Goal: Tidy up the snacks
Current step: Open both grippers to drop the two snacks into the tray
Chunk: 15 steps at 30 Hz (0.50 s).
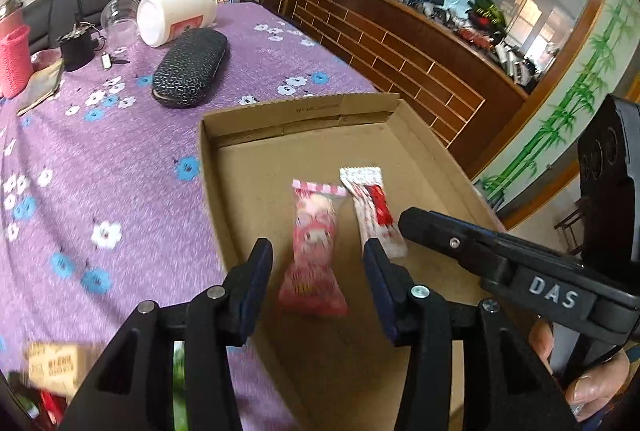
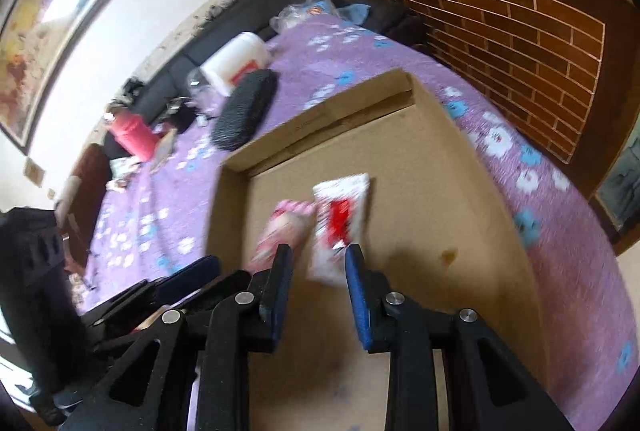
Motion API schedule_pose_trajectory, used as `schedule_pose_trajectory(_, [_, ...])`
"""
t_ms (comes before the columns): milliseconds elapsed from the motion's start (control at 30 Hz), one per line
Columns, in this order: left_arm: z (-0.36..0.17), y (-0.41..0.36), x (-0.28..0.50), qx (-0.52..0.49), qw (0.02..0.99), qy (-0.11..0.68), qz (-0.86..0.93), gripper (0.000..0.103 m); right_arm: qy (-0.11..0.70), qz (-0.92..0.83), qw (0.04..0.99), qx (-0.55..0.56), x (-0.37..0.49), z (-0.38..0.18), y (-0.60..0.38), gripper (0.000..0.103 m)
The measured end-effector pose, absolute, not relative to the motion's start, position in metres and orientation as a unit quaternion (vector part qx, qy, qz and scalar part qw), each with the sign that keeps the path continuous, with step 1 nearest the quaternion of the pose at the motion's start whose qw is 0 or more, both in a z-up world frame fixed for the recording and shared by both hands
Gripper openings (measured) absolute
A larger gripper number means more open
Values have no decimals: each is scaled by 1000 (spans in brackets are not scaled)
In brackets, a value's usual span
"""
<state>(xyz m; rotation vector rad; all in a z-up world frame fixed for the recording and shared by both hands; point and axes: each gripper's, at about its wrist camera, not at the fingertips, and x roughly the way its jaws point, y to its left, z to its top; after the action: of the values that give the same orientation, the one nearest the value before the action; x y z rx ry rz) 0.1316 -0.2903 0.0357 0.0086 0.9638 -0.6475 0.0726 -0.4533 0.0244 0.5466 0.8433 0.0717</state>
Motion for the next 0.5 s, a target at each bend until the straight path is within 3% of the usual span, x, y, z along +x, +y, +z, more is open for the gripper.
schedule_pose_trajectory(500, [58,-166,48,-23,865,417,-279,48,385,119,887,225,17,46,-354,31])
